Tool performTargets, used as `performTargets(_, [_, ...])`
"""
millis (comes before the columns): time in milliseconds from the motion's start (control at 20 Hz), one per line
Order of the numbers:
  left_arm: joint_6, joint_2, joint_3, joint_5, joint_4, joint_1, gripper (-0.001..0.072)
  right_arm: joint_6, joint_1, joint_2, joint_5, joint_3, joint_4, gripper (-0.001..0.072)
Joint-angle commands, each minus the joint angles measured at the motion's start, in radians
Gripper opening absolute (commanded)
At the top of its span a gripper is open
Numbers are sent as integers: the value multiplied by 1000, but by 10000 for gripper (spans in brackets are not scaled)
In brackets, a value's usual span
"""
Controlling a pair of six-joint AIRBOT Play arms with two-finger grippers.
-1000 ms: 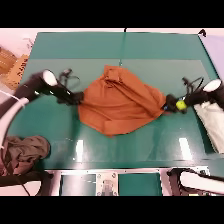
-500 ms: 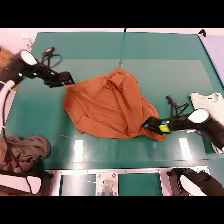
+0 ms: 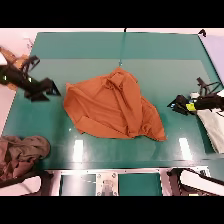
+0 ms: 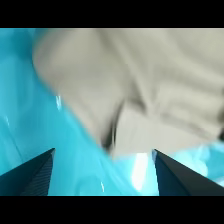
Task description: Fold the shirts.
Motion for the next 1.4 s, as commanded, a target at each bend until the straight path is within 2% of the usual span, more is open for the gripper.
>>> performTargets(0, [-45,206,-338,72,-42,-31,701,-125,11,-204,-3,71,60,392])
performTargets(150, [-60,277,-580,259,-138,-134,700,-161,68,-279,0,83,120,389])
performTargets(250, [-83,270,-694,421,-196,-230,700,-175,114,-294,0,85,136,317])
performTargets(450, [-82,269,-752,650,-227,-278,700,-175,171,-296,0,90,142,283])
performTargets(550, [-82,269,-752,718,-233,-278,699,-175,185,-296,2,90,144,160])
performTargets(650, [-82,269,-752,756,-247,-278,699,-175,190,-296,3,90,152,97])
performTargets(700, [-81,269,-752,772,-261,-278,605,-175,189,-296,2,90,159,19])
performTargets(750, [-69,269,-752,776,-272,-278,436,-175,189,-296,1,90,166,19])
performTargets(850, [-19,269,-752,753,-327,-278,378,-175,189,-296,1,92,171,19])
performTargets(900, [18,269,-752,723,-355,-278,207,-175,189,-296,1,97,171,18])
performTargets(950, [41,269,-752,684,-375,-278,171,-174,188,-296,2,103,171,18])
performTargets(1000, [50,269,-752,645,-379,-278,169,-174,187,-296,4,113,171,18])
performTargets(1050, [68,269,-752,602,-380,-278,28,-174,187,-296,15,127,171,18])
performTargets(1200, [95,274,-713,533,-364,-274,24,-169,182,-270,81,196,177,17])
performTargets(1350, [93,318,-533,449,-315,-227,24,-121,135,-148,118,287,186,16])
